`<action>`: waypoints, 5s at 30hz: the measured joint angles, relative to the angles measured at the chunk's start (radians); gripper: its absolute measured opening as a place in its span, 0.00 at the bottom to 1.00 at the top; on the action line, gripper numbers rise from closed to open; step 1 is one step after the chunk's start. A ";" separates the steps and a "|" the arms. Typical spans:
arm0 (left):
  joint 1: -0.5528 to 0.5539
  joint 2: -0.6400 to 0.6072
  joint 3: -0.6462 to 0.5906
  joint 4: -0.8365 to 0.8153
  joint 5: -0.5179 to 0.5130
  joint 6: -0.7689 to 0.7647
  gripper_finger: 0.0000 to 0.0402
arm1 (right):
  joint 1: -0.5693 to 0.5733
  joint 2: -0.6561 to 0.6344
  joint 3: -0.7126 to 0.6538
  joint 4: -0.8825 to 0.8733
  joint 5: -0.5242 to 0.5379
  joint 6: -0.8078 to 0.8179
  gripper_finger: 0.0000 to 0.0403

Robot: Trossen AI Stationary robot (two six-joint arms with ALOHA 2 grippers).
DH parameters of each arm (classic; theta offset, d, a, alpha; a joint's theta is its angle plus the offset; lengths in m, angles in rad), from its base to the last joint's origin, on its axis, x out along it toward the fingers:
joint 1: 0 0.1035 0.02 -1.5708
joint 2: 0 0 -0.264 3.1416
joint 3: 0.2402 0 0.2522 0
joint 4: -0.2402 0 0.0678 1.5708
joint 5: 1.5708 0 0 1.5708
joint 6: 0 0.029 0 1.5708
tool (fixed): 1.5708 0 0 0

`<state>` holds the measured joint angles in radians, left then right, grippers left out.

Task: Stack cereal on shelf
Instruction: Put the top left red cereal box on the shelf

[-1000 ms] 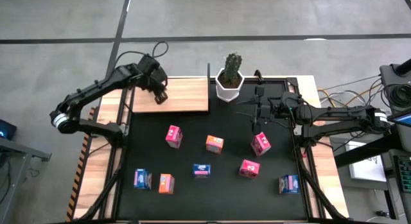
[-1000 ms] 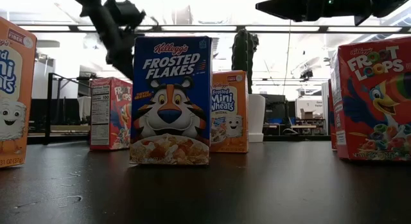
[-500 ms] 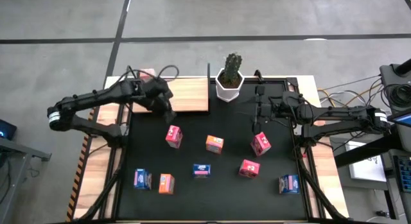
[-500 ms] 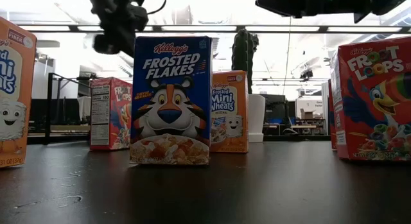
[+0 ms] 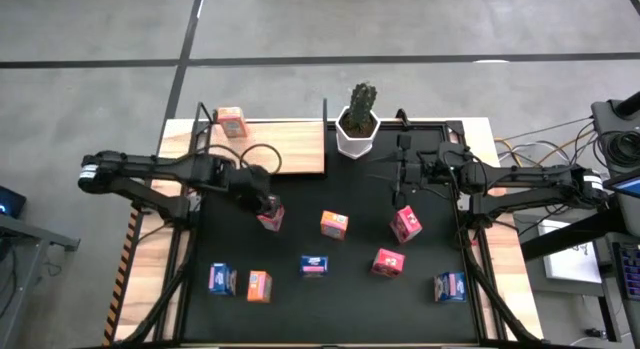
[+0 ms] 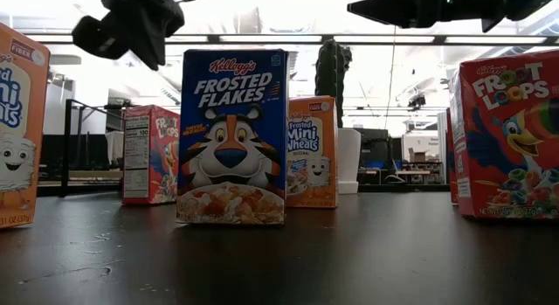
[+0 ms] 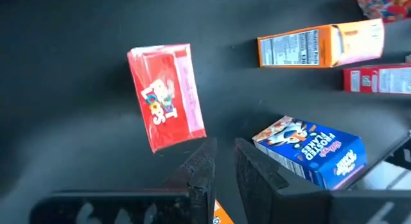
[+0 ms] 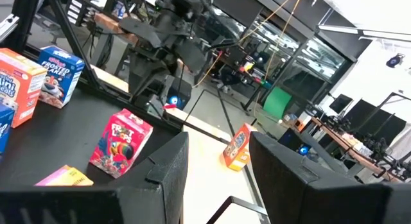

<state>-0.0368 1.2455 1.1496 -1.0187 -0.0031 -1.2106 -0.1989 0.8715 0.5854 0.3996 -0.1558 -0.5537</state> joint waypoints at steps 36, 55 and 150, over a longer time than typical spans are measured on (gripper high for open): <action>-0.002 0.160 0.000 -0.063 -0.111 0.089 0.55 | 0.000 0.000 -0.001 -0.030 -0.001 0.003 0.39; -0.002 0.214 0.000 -0.032 -0.150 0.120 0.69 | 0.000 0.000 -0.002 -0.038 -0.001 0.000 0.39; 0.758 0.474 0.458 -0.129 -0.144 1.967 0.48 | 0.000 0.000 -0.002 -0.027 0.001 -0.022 0.39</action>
<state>0.7211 1.7199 1.6077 -1.1478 -0.1467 0.7567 -0.1989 0.8711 0.5838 0.3726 -0.1551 -0.5760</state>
